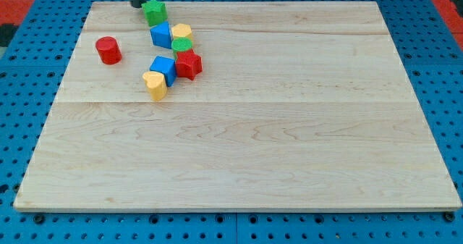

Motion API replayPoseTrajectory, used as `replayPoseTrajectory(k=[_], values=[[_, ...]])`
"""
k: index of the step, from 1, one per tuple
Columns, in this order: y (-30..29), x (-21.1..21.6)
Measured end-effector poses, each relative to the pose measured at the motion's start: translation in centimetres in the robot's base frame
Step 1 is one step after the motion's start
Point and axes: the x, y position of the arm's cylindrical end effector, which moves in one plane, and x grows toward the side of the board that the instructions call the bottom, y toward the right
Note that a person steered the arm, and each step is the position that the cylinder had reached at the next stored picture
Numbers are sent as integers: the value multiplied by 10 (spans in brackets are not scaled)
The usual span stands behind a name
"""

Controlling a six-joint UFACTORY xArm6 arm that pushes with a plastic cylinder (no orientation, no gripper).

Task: Move the group of blocks towards the center

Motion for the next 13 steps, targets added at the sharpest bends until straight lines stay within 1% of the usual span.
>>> replayPoseTrajectory(k=[1,2,3,4,5,6,7,8,9,10,11,13], values=[[11,59],[34,106],[80,146],[90,156],[39,122],[17,72],[20,55],[62,62],[136,104],[163,123],[128,115],[128,111]])
